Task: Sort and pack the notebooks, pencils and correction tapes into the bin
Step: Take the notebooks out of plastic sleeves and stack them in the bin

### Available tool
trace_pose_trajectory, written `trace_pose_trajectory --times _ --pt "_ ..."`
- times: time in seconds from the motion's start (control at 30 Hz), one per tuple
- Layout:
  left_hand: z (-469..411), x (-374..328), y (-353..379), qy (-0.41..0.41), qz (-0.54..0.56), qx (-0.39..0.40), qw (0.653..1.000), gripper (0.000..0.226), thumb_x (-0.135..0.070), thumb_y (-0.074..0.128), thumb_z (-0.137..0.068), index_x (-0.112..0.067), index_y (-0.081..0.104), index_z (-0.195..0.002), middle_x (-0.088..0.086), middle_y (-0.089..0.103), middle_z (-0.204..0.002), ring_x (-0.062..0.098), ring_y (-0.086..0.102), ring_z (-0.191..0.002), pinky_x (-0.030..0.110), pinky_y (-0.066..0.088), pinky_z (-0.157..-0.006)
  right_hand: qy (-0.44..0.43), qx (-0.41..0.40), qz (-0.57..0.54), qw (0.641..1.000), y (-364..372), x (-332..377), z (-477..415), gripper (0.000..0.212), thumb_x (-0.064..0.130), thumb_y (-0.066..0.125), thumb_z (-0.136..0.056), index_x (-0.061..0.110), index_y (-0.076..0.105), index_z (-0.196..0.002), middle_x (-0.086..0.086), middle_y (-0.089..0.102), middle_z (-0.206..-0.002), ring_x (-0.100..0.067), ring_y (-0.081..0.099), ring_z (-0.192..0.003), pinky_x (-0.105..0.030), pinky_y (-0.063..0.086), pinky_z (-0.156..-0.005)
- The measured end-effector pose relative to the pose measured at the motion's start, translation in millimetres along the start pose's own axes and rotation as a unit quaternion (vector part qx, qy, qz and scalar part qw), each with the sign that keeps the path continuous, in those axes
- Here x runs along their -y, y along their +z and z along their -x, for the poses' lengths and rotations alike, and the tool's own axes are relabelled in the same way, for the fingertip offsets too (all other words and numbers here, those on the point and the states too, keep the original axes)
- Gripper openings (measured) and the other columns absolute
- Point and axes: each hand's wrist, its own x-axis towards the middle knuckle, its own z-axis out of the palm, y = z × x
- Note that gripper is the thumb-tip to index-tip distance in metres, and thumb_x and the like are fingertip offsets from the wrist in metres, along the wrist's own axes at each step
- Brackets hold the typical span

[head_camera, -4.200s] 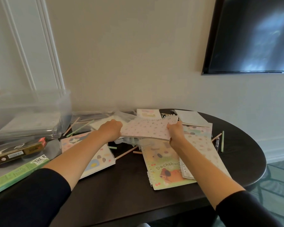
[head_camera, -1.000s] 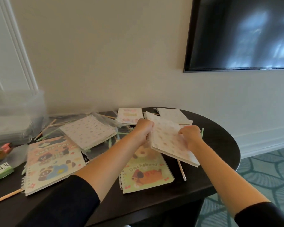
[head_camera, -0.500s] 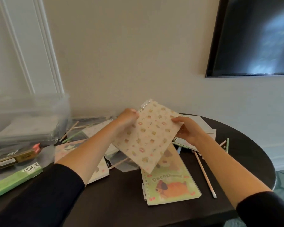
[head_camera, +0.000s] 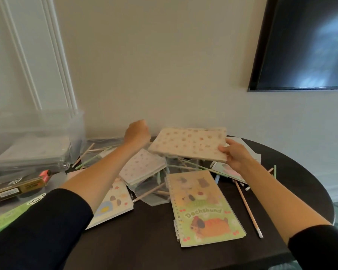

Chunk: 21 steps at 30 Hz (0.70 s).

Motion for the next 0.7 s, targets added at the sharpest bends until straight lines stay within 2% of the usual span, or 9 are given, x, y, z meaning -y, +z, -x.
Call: trace_pose_trajectory --times 0.1,0.17,0.23,0.3,0.37,0.43,0.53,0.63,0.7 --pt "10.9 19.1 3.1 -0.030 -0.058 0.245 0.967 0.022 -0.009 0.049 -0.086 0.001 0.056 -0.105 0.016 0.058 -0.085 0.026 0.058 -0.079 0.026 0.042 -0.055 0.052 -0.037 -0.091 0.994 -13.4 -3.7 1.2 0.047 -0.010 0.035 -0.094 0.004 0.035 -0.139 -0.013 0.049 -0.131 -0.029 0.049 -0.122 -0.034 0.052 -0.078" --pt "20.6 25.6 10.7 -0.024 -0.065 0.385 0.920 0.043 -0.021 0.062 -0.082 0.002 0.051 -0.116 0.017 0.057 -0.111 0.024 0.059 -0.094 0.022 0.046 -0.056 0.079 -0.034 -0.092 0.992 -21.2 -5.2 4.1 0.049 -0.010 0.036 -0.094 0.004 0.033 -0.141 -0.015 0.046 -0.136 -0.029 0.048 -0.123 -0.039 0.046 -0.089" --pt "28.9 29.3 23.1 0.005 -0.116 0.425 0.898 0.067 -0.038 0.068 -0.079 0.003 0.044 -0.125 0.020 0.051 -0.125 0.028 0.056 -0.103 0.024 0.048 -0.062 0.099 -0.011 -0.075 0.992 -27.4 -6.5 8.2 0.052 -0.011 0.037 -0.092 0.006 0.033 -0.141 -0.016 0.046 -0.136 -0.030 0.050 -0.120 -0.041 0.044 -0.091" --pt "37.0 32.7 35.8 0.062 -0.212 0.388 0.895 0.066 -0.043 0.066 -0.080 -0.003 0.043 -0.126 0.013 0.052 -0.123 0.025 0.054 -0.100 0.030 0.048 -0.076 0.119 0.026 -0.034 0.992 -30.5 -6.8 14.7 0.049 -0.011 0.039 -0.091 0.008 0.040 -0.136 -0.017 0.055 -0.123 -0.029 0.058 -0.105 -0.034 0.053 -0.079" --pt "40.9 38.6 45.9 0.100 -0.235 0.324 0.911 0.045 -0.035 0.058 -0.088 -0.007 0.048 -0.122 0.011 0.055 -0.118 0.025 0.054 -0.099 0.034 0.046 -0.084 0.145 0.071 0.016 0.987 -34.4 -7.9 19.7 0.038 -0.009 0.040 -0.090 0.008 0.050 -0.122 -0.016 0.065 -0.104 -0.027 0.066 -0.088 -0.031 0.058 -0.061" --pt "43.3 44.2 47.1 0.107 -0.210 0.276 0.932 0.019 -0.023 0.047 -0.094 -0.006 0.053 -0.100 0.011 0.057 -0.099 0.022 0.051 -0.081 0.033 0.044 -0.072 0.165 0.105 0.041 0.980 -38.5 -8.8 21.1 0.030 -0.009 0.040 -0.090 0.004 0.055 -0.113 -0.016 0.070 -0.095 -0.029 0.070 -0.081 -0.032 0.058 -0.055" --pt "44.7 44.1 38.5 0.101 -0.190 0.226 0.950 0.028 -0.012 0.035 -0.096 -0.014 0.032 -0.068 0.004 0.038 -0.071 0.017 0.035 -0.059 0.029 0.028 -0.052 0.171 0.112 0.039 0.978 -41.4 -6.4 22.6 0.028 -0.009 0.039 -0.090 0.003 0.057 -0.107 -0.017 0.072 -0.088 -0.028 0.071 -0.076 -0.031 0.056 -0.052" --pt "43.7 43.3 33.0 0.099 -0.168 0.165 0.967 0.032 -0.011 0.030 -0.097 -0.016 0.026 -0.066 0.003 0.033 -0.069 0.017 0.031 -0.057 0.031 0.022 -0.051 0.173 0.096 0.064 0.978 -36.4 -4.8 25.0 0.032 -0.009 0.038 -0.091 0.002 0.055 -0.115 -0.018 0.070 -0.095 -0.029 0.070 -0.079 -0.031 0.057 -0.051" --pt "44.7 44.5 31.8 0.090 -0.146 0.137 0.976 0.028 -0.010 0.030 -0.096 -0.013 0.029 -0.069 0.004 0.036 -0.070 0.019 0.033 -0.060 0.032 0.023 -0.053 0.157 0.071 0.085 0.981 -26.9 -4.6 26.8 0.036 -0.010 0.037 -0.091 -0.001 0.049 -0.124 -0.017 0.063 -0.105 -0.029 0.064 -0.090 -0.032 0.059 -0.061"
